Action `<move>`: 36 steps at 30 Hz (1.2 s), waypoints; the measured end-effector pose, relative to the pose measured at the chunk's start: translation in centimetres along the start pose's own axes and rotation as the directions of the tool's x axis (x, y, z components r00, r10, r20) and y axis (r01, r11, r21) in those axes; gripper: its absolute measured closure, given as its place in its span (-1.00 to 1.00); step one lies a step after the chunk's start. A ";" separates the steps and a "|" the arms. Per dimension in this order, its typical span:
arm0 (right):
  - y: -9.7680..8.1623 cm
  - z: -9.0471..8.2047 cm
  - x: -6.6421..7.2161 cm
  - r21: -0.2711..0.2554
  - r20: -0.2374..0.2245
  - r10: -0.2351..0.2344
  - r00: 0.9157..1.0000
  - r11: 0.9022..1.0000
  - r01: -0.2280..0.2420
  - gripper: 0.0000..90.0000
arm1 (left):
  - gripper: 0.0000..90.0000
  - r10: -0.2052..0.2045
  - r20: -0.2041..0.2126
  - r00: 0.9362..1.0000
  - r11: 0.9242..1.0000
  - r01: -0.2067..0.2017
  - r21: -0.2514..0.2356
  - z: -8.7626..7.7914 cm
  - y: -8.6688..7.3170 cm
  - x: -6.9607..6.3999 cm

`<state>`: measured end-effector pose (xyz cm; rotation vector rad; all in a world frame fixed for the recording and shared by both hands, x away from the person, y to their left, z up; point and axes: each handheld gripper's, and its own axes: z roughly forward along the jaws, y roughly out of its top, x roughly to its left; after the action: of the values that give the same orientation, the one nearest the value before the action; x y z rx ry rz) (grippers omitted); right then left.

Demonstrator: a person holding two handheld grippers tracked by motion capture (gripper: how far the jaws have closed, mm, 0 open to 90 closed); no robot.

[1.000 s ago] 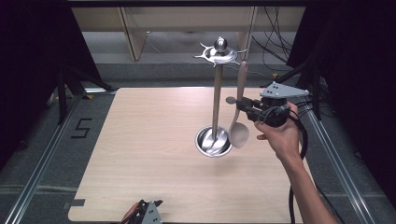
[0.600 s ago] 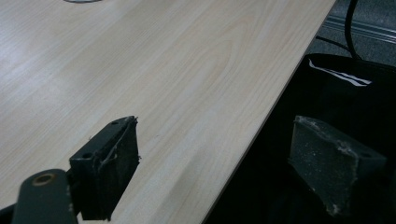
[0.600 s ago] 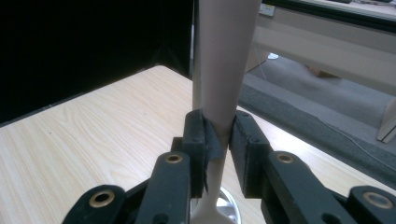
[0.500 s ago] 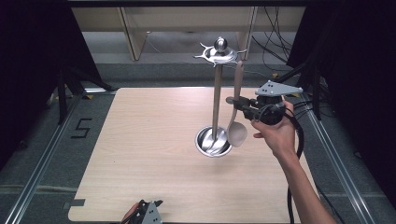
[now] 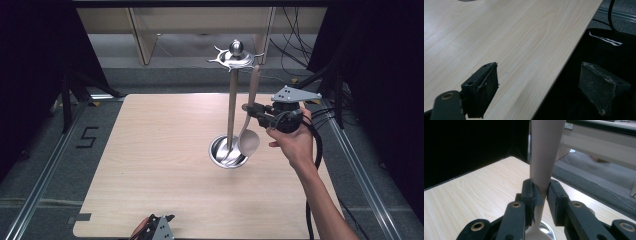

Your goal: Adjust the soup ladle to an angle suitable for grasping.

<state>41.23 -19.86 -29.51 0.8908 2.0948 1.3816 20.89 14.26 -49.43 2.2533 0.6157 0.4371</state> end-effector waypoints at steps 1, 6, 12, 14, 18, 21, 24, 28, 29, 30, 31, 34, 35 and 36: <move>0.0 0.0 -0.1 -0.008 -0.002 -0.006 1.000 1.000 0.006 0.69 | -0.67 0.000 -0.001 1.000 1.000 0.000 -0.001 0.0 0.0 0.0; -0.2 -0.3 0.0 -0.020 0.002 0.007 1.000 1.000 -0.007 0.53 | -0.67 0.016 -0.014 1.000 1.000 -0.016 0.012 -0.1 0.0 0.1; -0.9 -1.4 0.3 -0.044 0.028 0.027 0.999 0.999 -0.026 0.19 | -0.67 0.017 -0.015 1.000 1.000 -0.017 0.012 -0.2 0.0 0.1; -1.5 -1.9 0.2 -0.060 0.045 0.017 0.999 0.998 -0.015 0.11 | -0.67 0.013 -0.022 1.000 1.000 -0.013 0.003 -0.1 0.0 0.2; -3.0 -2.6 0.4 -0.059 0.052 0.057 0.997 0.997 -0.054 0.02 | -0.67 0.007 -0.013 1.000 1.000 -0.007 0.004 -0.1 0.0 0.2; -3.9 -3.0 0.3 -0.066 0.052 0.044 0.998 0.997 -0.040 -0.04 | -0.67 0.003 -0.021 1.000 1.000 -0.003 0.002 0.0 0.0 0.2; -4.6 -3.6 0.7 -0.069 0.075 0.052 0.996 0.997 -0.047 -0.09 | -0.67 0.013 -0.024 1.000 1.000 -0.012 0.010 0.0 0.0 0.2; -5.7 -4.3 1.1 -0.066 0.084 0.034 0.996 0.997 -0.028 -0.12 | -0.67 0.000 -0.019 1.000 1.000 0.000 0.005 0.1 -0.1 0.2; -5.9 -4.4 1.3 -0.061 0.085 0.038 0.996 0.998 -0.033 -0.13 | -0.67 -0.001 -0.020 1.000 1.000 0.001 0.004 0.1 -0.1 0.2; -6.3 -4.5 1.3 -0.059 0.077 0.039 0.996 0.998 -0.035 -0.13 | -0.67 -0.002 -0.025 1.000 1.000 0.002 -0.009 0.0 -0.1 0.2; -6.7 -4.7 1.4 -0.059 0.076 0.048 0.996 0.997 -0.044 -0.14 | -0.67 0.001 -0.030 1.000 1.000 -0.001 0.000 0.0 0.0 0.3; -7.9 -4.9 1.4 -0.077 0.070 0.058 0.996 0.996 -0.053 -0.14 | -0.67 0.008 -0.035 0.999 1.000 -0.008 0.008 0.0 0.0 0.4; -8.2 -4.9 1.5 -0.074 0.077 0.072 0.994 0.995 -0.066 -0.14 | -0.67 -0.003 -0.022 1.000 1.000 0.003 0.006 0.1 -0.1 0.3; -8.6 -4.8 1.4 -0.049 0.061 0.067 0.996 0.997 -0.064 -0.14 | -0.67 -0.006 -0.019 1.000 1.000 0.006 0.007 0.1 -0.1 0.3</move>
<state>34.78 -24.19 -35.67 0.9792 1.9947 1.4121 21.19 14.41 -49.53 2.2559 0.6347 0.4549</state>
